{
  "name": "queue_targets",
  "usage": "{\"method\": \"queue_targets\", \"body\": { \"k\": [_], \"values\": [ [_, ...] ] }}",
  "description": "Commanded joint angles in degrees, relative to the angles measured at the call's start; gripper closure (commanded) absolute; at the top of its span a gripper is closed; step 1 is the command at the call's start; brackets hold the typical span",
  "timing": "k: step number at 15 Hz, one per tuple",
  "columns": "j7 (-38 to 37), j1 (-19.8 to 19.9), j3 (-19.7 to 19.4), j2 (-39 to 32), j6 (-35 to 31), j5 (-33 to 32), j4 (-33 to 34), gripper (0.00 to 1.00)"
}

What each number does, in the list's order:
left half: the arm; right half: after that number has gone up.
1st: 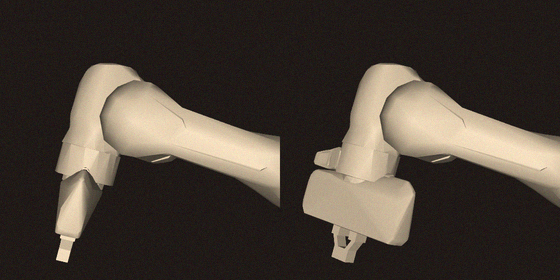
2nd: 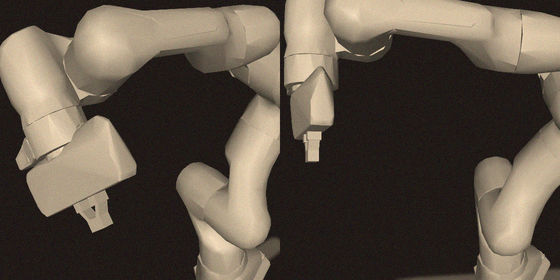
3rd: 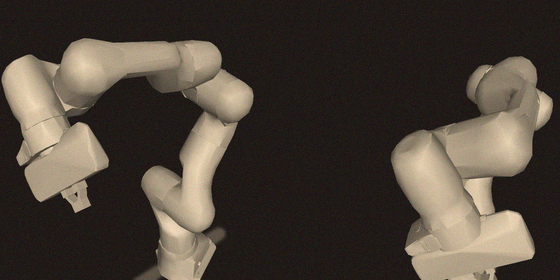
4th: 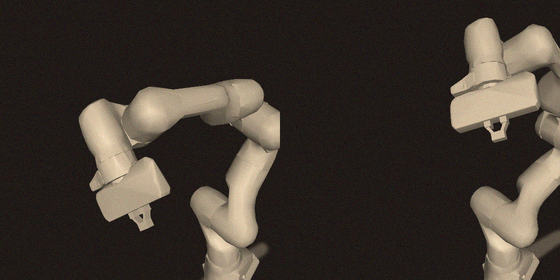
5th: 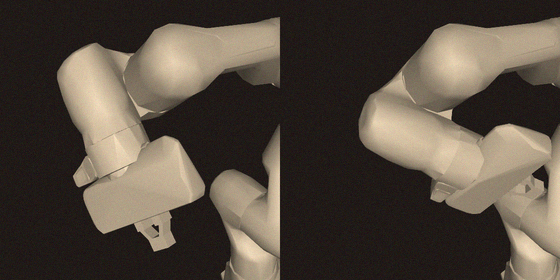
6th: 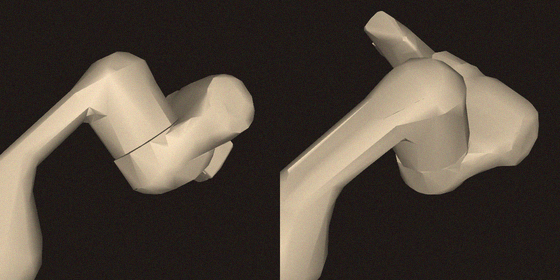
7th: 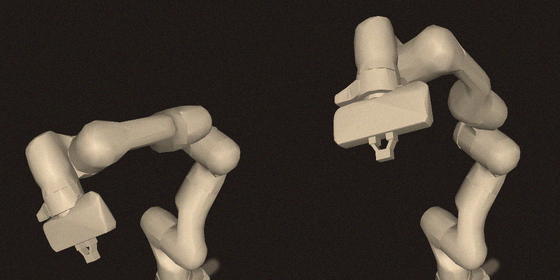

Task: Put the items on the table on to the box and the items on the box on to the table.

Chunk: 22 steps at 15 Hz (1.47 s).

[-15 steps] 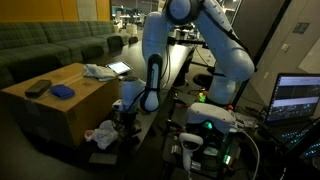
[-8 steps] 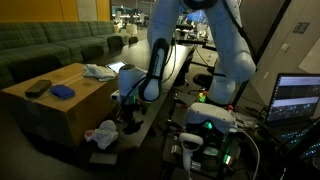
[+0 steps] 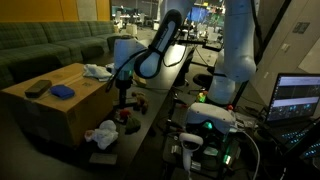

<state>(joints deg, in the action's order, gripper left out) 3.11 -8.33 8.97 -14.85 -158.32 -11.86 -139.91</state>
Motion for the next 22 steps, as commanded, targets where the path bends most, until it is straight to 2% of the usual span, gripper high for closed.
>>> {"method": "queue_targets", "body": {
  "k": [1,5,10,15,22],
  "values": [
    [-6.2,-2.1,-2.4,7.8,4.0,-1.3,0.4,0.64],
    [-12.4,-1.9,-3.3,9.7,7.5,-5.8,5.4,0.64],
    [-16.4,-1.4,-4.1,5.4,10.3,-10.5,15.0,0.64],
    [-20.7,-2.7,-6.9,-3.5,11.4,-14.9,26.4,0.64],
    [-23.0,-6.0,-12.2,-19.5,14.7,-13.1,45.4,0.64]
  ]
}}
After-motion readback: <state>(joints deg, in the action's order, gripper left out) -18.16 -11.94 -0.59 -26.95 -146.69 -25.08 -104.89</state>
